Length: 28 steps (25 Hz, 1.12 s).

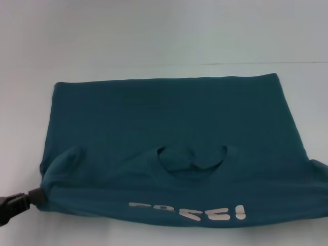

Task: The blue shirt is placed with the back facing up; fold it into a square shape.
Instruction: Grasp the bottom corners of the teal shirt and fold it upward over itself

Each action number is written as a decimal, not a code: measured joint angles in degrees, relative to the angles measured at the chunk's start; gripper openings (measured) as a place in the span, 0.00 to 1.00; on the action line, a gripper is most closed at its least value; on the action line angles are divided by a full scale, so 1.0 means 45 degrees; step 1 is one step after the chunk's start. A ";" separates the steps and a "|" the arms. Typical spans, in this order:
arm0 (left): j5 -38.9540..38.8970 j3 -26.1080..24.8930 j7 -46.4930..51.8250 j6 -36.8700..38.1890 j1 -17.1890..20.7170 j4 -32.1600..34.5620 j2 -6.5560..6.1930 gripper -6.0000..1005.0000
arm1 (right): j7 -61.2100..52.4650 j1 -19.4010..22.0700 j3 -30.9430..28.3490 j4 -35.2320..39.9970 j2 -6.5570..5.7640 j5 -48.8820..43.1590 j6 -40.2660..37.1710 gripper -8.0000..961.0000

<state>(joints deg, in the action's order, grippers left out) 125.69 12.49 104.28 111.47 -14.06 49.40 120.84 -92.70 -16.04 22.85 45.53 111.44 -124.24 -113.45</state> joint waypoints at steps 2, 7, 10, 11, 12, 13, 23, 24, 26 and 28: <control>0.0001 -0.0041 0.0119 0.0009 -0.0103 0.0008 -0.0055 0.02 | -0.0040 -0.0016 0.0059 -0.0008 -0.0012 -0.0061 -0.0004 0.13; -0.0019 -0.0193 0.0347 -0.0104 -0.0468 -0.0034 -0.0198 0.02 | -0.0031 -0.0154 -0.0086 -0.0037 -0.0044 -0.0140 0.0100 0.13; -0.0085 -0.0191 0.0565 -0.0365 -0.0974 -0.0215 -0.0320 0.02 | -0.0144 -0.0611 -0.0234 -0.0125 -0.0141 -0.0102 0.0382 0.13; -0.0098 -0.0170 0.0657 -0.0542 -0.1235 -0.0372 -0.0384 0.02 | -0.0187 -0.0849 -0.0323 -0.0175 -0.0151 -0.0091 0.0585 0.13; -0.0106 -0.0148 0.0723 -0.0729 -0.1477 -0.0521 -0.0448 0.02 | -0.0224 -0.1069 -0.0394 -0.0232 -0.0148 -0.0088 0.0846 0.13; -0.0116 -0.0127 0.0813 -0.1264 -0.2016 -0.1006 -0.0615 0.02 | -0.0269 -0.1333 -0.0452 -0.0315 -0.0139 -0.0086 0.1164 0.14; -0.0106 -0.0085 0.1052 -0.4948 -0.4058 -0.2938 -0.0916 0.02 | -0.0576 -0.3694 -0.0129 -0.1643 -0.0006 -0.0138 0.5621 0.14; -0.0147 -0.0087 0.1060 -0.5391 -0.4214 -0.3062 -0.0917 0.02 | -0.0578 -0.3881 -0.0096 -0.1786 -0.0007 -0.0138 0.6086 0.14; -0.0186 -0.0096 0.1064 -0.6369 -0.4551 -0.3368 -0.0917 0.02 | -0.0581 -0.4266 0.0020 -0.2096 -0.0006 -0.0139 0.7235 0.14; -0.0193 -0.0095 0.1066 -0.7429 -0.4862 -0.3638 -0.0894 0.02 | -0.0583 -0.4606 0.0203 -0.2364 -0.0008 -0.0138 0.8284 0.15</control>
<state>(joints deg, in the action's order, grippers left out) 124.82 12.06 109.08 78.04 -35.94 33.03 116.82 -95.33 -36.76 23.76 34.89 111.40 -124.86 -76.18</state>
